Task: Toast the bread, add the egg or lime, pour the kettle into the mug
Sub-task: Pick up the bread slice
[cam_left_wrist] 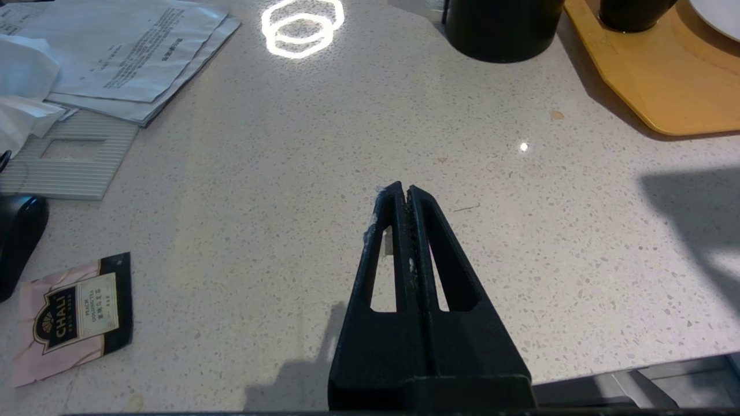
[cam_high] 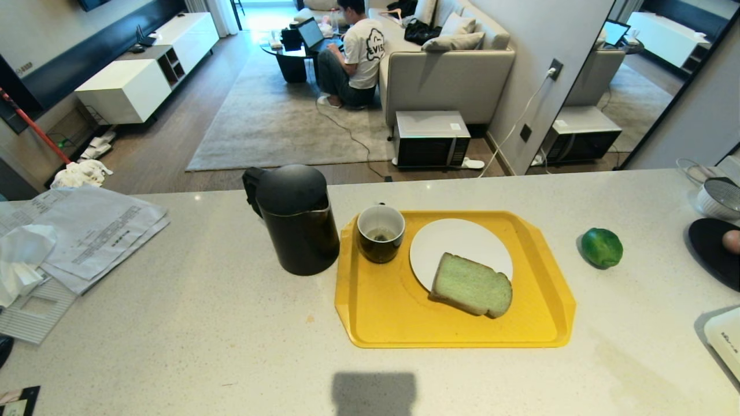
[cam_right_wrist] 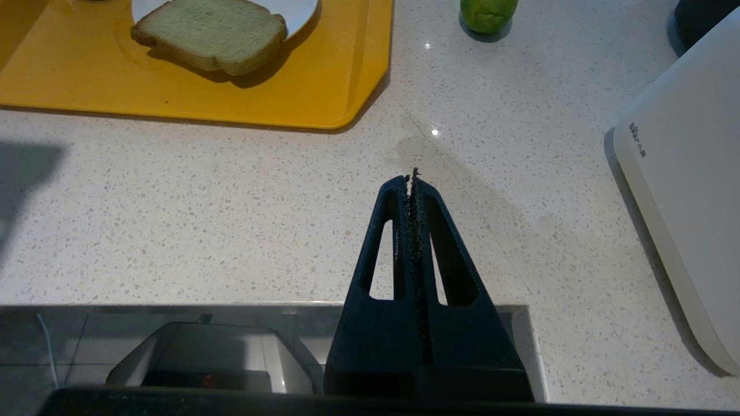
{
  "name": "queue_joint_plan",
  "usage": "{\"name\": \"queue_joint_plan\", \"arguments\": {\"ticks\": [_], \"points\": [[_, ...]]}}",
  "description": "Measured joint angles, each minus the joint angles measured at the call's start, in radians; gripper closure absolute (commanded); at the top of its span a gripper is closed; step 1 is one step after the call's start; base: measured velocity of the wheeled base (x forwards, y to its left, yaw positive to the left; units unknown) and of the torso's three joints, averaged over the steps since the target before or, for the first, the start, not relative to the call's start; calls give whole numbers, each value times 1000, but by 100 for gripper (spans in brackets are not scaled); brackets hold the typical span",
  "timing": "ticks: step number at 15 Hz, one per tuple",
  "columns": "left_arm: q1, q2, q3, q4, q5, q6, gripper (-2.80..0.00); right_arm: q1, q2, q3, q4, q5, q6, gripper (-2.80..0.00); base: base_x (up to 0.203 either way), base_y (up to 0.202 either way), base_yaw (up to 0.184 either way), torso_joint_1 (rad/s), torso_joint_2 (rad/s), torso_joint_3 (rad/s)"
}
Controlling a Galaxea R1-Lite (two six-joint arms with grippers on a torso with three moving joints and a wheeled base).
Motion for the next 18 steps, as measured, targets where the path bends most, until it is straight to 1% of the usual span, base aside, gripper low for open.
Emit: {"name": "queue_joint_plan", "arguments": {"ticks": [18], "points": [[0,0,0,0,1,0,0,0,0,0,0,0,-1,0,0,0,0,0,0,0]]}}
